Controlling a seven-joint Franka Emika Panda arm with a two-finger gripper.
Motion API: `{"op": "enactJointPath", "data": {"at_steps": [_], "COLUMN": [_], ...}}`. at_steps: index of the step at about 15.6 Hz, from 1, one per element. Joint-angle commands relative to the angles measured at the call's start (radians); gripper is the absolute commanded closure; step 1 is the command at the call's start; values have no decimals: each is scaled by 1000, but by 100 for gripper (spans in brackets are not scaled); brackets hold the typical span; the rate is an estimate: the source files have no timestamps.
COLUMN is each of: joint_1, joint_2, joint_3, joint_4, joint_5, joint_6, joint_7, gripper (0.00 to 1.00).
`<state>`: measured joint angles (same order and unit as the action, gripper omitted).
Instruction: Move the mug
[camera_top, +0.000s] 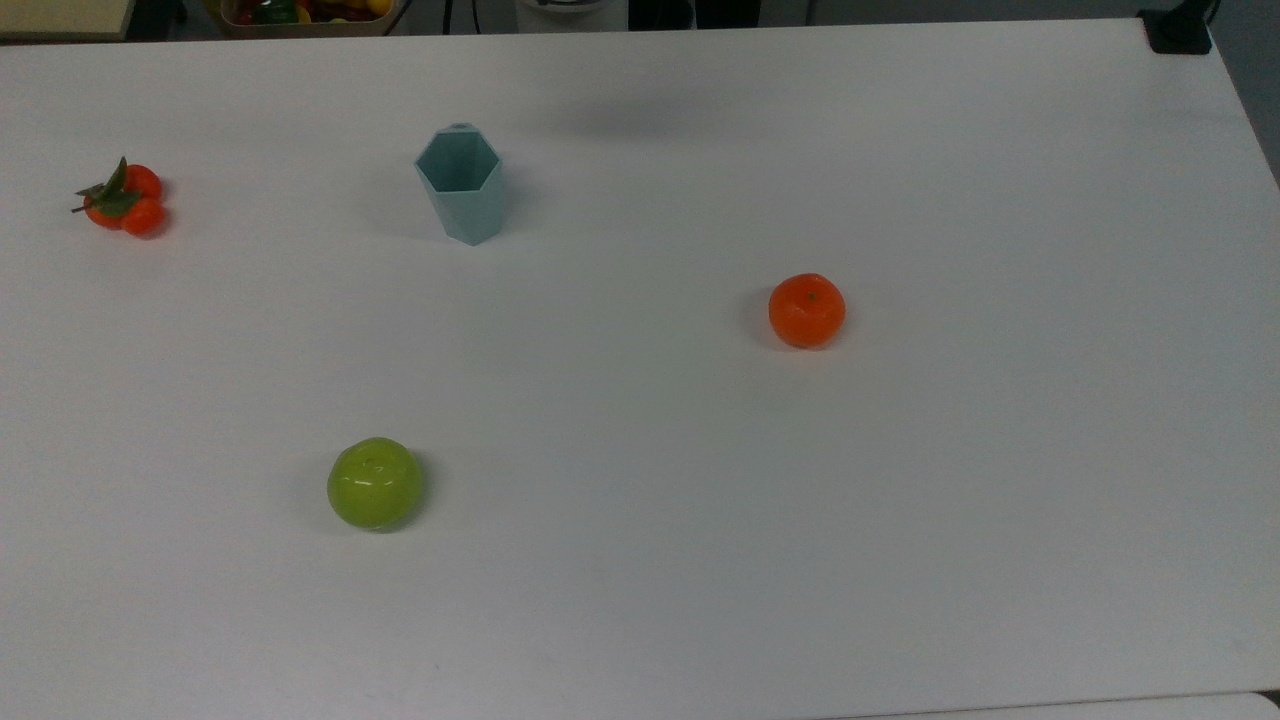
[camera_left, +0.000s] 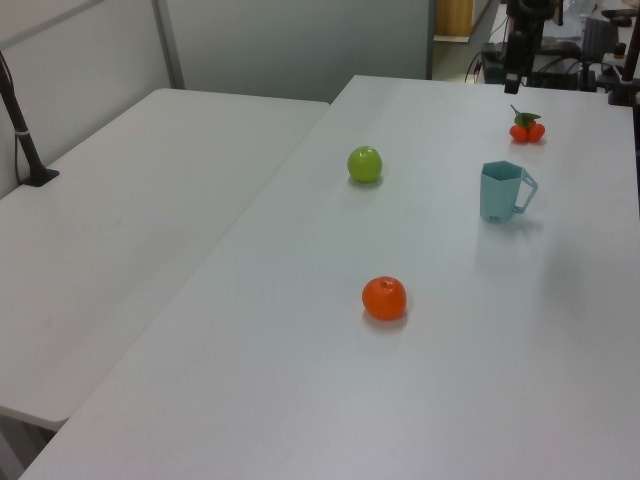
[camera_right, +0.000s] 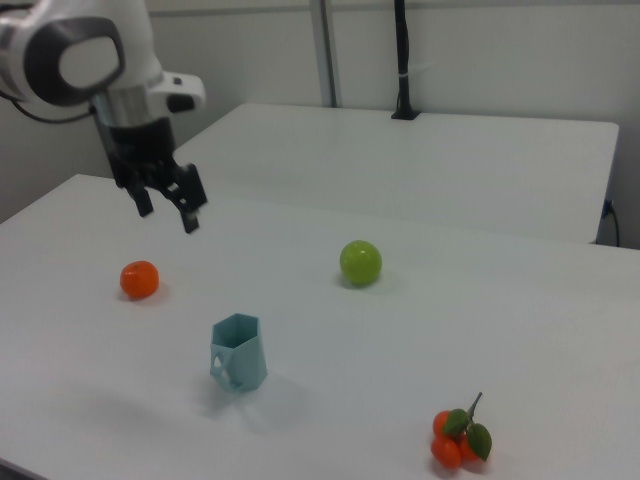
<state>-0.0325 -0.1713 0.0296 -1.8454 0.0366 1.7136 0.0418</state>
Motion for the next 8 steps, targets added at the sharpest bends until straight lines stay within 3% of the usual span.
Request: {"op": "enactJointPath", "data": {"at_steps": [1,3,6,8], "joint_1": [-6,-9,-43,-60], "joint_2": [36,67,85,99], "joint_3": [64,88,145,156], "joint_4": [124,178,183,189], "joint_5": [16,16,12,14], "joint_6": [-96,-133,-120,-109], "joint_7": [151,187,175,149], "gripper": [0,0,0,0]}}
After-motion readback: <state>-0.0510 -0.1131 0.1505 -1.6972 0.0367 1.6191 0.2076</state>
